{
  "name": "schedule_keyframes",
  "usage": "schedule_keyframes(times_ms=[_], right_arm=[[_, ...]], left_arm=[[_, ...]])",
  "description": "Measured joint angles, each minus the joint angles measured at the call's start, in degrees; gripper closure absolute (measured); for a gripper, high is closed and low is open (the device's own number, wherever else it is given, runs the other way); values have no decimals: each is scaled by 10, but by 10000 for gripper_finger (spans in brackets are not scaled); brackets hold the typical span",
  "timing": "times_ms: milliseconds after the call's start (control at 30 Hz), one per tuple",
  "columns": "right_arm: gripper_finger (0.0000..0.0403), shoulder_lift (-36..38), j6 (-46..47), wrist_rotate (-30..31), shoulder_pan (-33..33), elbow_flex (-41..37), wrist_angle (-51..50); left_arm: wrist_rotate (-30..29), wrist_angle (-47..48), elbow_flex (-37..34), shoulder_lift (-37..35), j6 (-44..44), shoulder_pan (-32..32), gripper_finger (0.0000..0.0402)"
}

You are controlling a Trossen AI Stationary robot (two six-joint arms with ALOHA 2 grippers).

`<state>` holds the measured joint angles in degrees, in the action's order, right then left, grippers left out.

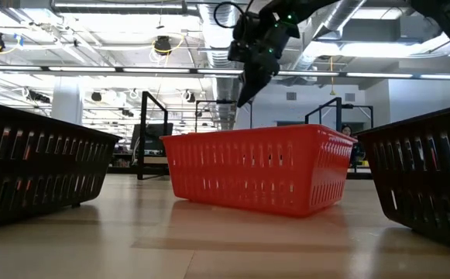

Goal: Stack baskets on shelf by color
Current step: Adjust the bins on the shelf

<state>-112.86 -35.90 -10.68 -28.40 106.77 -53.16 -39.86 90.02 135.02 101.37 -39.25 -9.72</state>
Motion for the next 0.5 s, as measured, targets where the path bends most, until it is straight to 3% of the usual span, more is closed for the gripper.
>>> schedule_keyframes(times_ms=[500], right_arm=[[403, -67, 28, -26, 23, 0, 25]], left_arm=[[9, 0, 0, -14, 33, -14, 269]])
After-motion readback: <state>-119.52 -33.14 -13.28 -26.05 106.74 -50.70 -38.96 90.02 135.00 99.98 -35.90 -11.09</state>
